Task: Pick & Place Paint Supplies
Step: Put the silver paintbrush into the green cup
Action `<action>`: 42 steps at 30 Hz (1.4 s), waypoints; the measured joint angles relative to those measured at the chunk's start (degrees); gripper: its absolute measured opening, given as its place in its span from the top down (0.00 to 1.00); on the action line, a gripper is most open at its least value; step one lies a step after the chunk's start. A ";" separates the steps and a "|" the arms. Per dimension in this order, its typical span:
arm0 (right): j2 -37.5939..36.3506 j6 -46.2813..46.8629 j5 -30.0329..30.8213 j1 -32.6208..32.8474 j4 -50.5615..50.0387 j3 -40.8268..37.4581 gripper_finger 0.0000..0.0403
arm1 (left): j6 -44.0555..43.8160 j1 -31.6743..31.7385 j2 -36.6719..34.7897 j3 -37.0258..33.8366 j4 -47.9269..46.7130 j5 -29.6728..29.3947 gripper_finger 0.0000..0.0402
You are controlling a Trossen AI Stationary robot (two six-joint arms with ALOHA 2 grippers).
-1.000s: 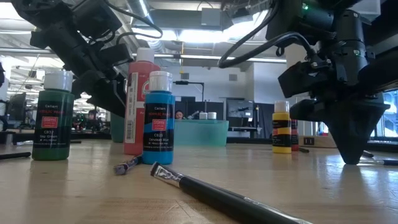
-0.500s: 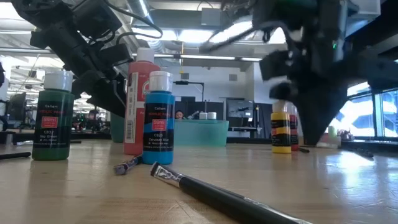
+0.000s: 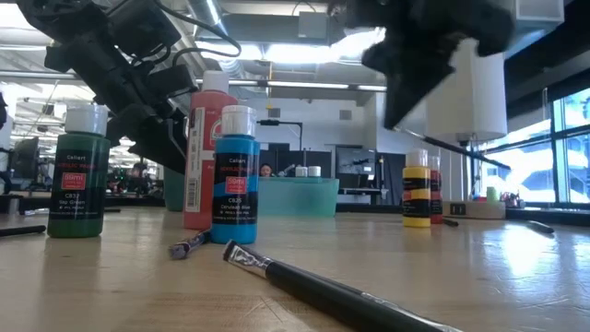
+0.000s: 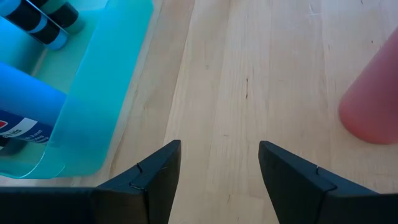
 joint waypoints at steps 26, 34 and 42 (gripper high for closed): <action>-0.13 -18.64 13.77 -5.92 31.52 4.30 1.00 | 2.74 -1.78 -3.47 4.99 -0.28 -1.94 0.47; -0.13 -21.26 13.70 -7.17 34.84 4.28 1.00 | 7.21 -7.09 -15.08 15.17 -15.27 -18.68 0.47; -0.13 -25.24 3.55 -5.15 49.85 4.25 1.00 | 5.50 -10.60 -23.23 16.04 -12.21 3.26 0.47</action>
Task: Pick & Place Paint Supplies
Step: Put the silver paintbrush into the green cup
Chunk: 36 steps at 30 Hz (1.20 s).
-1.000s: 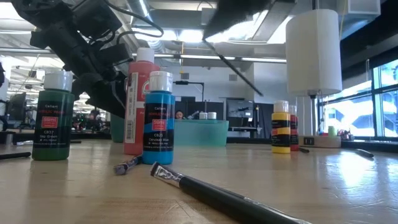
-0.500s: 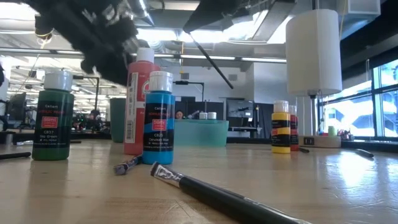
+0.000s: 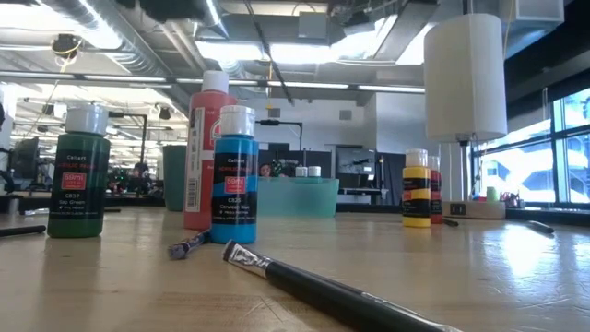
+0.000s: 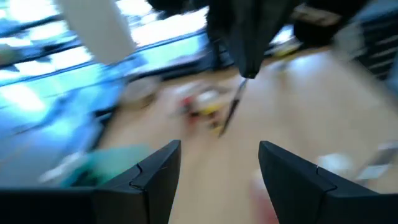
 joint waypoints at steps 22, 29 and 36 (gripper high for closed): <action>1.85 -6.74 -8.06 0.98 20.89 -3.07 1.00 | -0.12 -3.21 8.36 -4.13 25.01 3.41 0.47; 2.21 -6.87 -7.99 0.47 21.26 -3.07 1.00 | 3.88 -3.21 11.55 -4.13 26.81 3.41 0.47; 2.21 -6.93 -8.01 0.54 21.18 -3.07 1.00 | 3.01 -3.21 14.39 -4.13 26.26 3.39 0.47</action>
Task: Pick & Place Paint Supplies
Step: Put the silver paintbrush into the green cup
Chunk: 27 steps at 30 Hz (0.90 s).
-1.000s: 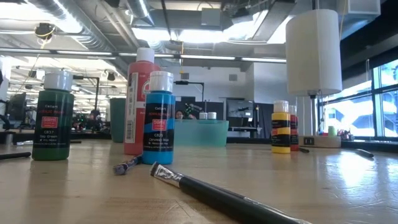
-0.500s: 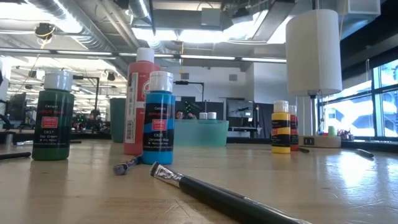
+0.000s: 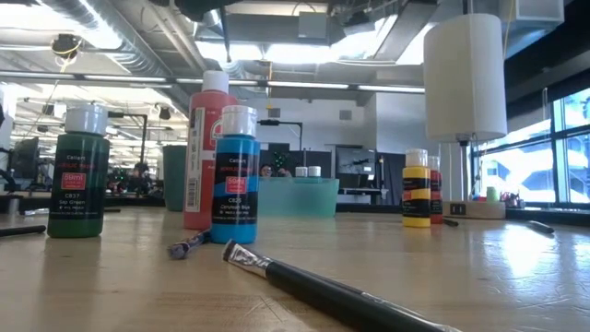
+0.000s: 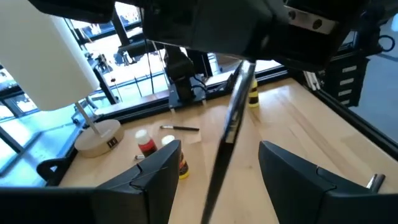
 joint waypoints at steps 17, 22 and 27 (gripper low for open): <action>0.00 0.00 0.02 0.11 -1.08 0.00 1.00 | 1.53 -4.96 -1.86 0.00 -1.66 -7.73 0.47; 0.00 0.00 0.02 0.11 -1.08 0.00 1.00 | 2.46 -4.94 -1.71 -0.02 -0.90 -10.43 0.47; 0.00 0.02 0.15 0.11 -1.08 0.00 1.00 | 2.48 -4.94 -1.71 -0.02 -0.77 -10.56 0.49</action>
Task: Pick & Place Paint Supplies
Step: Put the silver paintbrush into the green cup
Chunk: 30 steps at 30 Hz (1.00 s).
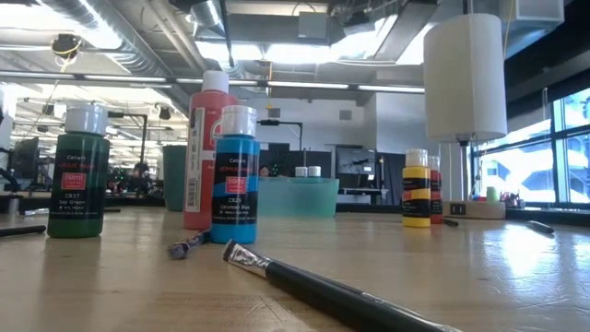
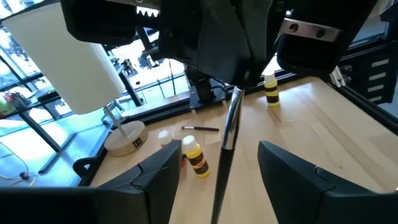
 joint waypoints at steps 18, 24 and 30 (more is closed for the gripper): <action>0.00 0.41 0.09 -0.20 -0.87 0.00 1.00 | 0.63 -0.01 0.00 0.00 -1.84 -1.49 0.93; 0.02 0.46 -0.04 -0.87 -1.02 0.00 1.00 | 0.52 0.00 0.00 0.00 -2.37 -2.13 0.96; 0.02 0.55 4.58 -0.81 -1.90 0.02 1.00 | 0.24 0.07 0.02 0.00 -3.02 -3.64 0.96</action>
